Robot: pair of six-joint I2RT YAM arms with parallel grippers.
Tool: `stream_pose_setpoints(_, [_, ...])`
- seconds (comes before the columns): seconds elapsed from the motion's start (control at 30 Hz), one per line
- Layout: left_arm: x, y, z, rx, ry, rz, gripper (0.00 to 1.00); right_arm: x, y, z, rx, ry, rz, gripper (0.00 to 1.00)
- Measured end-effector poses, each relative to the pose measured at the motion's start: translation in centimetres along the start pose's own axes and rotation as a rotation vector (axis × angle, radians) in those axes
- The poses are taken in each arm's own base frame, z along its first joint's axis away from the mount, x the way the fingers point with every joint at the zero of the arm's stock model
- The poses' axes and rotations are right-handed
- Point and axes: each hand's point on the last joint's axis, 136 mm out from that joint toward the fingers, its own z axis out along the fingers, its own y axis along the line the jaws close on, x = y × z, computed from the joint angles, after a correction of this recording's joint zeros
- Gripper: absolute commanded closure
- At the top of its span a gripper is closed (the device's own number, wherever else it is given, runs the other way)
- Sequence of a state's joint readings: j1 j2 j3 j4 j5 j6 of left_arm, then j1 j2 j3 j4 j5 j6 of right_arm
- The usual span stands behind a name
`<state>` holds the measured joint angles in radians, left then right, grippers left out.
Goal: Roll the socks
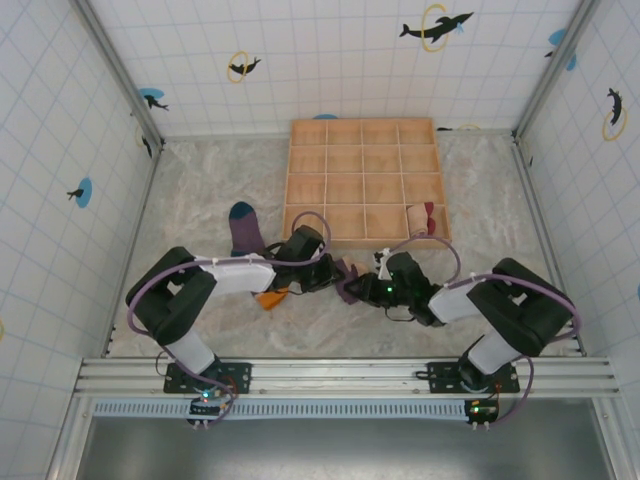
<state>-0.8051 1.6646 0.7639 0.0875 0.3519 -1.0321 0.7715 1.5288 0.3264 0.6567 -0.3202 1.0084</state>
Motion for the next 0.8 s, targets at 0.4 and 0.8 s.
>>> stream_pose_setpoints(0.4, [0.1, 0.4, -0.7, -0.06, 0.054, -0.033, 0.88, 0.9, 2.9, -1.6, 0.332, -0.139, -0.58, 0.35])
stream_pose_setpoints(0.8, [0.5, 0.6, -0.8, -0.069, 0.076, -0.035, 0.8, 1.3, 5.1, 0.7, 0.618, -0.264, -1.055, 0.39])
